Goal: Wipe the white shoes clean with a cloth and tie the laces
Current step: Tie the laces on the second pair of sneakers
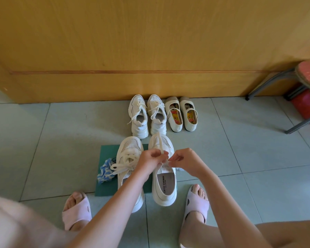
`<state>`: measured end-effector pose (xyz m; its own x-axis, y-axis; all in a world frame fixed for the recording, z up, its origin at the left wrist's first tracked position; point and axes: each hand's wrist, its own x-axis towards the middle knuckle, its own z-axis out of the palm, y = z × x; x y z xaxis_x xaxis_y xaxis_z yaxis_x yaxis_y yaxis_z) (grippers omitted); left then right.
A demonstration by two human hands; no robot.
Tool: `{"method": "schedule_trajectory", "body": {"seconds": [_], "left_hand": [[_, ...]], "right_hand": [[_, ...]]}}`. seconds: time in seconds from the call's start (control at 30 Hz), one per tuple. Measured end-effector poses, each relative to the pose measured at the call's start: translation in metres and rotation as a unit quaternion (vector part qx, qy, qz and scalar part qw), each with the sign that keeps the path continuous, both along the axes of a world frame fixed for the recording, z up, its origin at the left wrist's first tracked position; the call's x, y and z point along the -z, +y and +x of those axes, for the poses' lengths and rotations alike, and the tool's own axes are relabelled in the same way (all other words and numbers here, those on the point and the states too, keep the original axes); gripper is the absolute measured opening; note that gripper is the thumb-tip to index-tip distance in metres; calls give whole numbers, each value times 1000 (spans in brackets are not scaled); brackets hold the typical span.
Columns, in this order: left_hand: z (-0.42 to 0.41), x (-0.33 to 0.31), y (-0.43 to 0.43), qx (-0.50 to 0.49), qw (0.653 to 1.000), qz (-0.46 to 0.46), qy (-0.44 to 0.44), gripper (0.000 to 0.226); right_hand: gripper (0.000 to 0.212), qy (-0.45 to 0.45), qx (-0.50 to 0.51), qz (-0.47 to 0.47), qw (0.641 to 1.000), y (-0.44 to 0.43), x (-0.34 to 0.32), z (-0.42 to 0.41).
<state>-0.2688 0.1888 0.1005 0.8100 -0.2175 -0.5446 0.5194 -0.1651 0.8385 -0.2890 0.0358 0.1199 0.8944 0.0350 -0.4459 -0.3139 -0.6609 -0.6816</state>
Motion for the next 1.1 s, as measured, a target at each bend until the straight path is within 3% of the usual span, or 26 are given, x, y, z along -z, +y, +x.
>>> {"method": "schedule_trajectory", "body": {"seconds": [0.2,0.37,0.63,0.77,1.1], "left_hand": [[0,1,-2,76,972,151,-161,7],[-3,4,-4,92,935,219,-262,9],[-10,11,-10,33,935,180,-303,8],[-12,16,-10,8,941,147,-305,21],[-16,22,-5,8,949,117,-292,14]], "right_hand": [[10,-27,36,31,998,4,9,-1],[33,-9,44,38,998,7,11,3],[22,-11,100,132,986,7,19,6],[15,25,123,176,976,4,20,6],[9,88,55,141,985,-7,9,12]]}}
